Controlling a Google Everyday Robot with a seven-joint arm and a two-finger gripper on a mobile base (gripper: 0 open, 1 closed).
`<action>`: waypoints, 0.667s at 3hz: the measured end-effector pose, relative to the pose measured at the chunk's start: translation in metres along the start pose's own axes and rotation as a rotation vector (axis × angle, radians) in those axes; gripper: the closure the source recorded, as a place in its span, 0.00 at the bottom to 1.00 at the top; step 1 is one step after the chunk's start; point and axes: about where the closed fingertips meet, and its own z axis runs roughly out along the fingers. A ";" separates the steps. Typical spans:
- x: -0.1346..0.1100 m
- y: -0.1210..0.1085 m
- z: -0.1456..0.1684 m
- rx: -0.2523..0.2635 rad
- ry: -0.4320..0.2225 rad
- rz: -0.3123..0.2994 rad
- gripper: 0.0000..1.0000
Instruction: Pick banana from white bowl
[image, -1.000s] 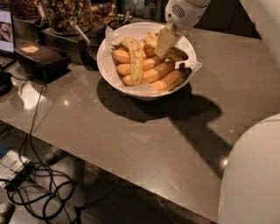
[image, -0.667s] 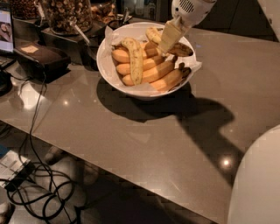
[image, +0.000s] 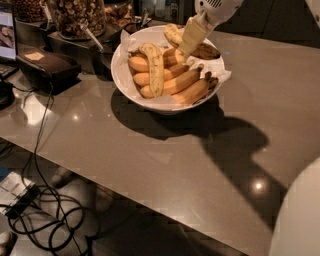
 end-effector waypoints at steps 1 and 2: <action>0.017 0.023 -0.033 0.003 -0.039 0.015 1.00; 0.035 0.044 -0.042 0.008 -0.017 -0.010 1.00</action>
Offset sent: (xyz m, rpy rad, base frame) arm -0.0308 -0.0089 0.0178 0.0299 -0.0108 -0.0073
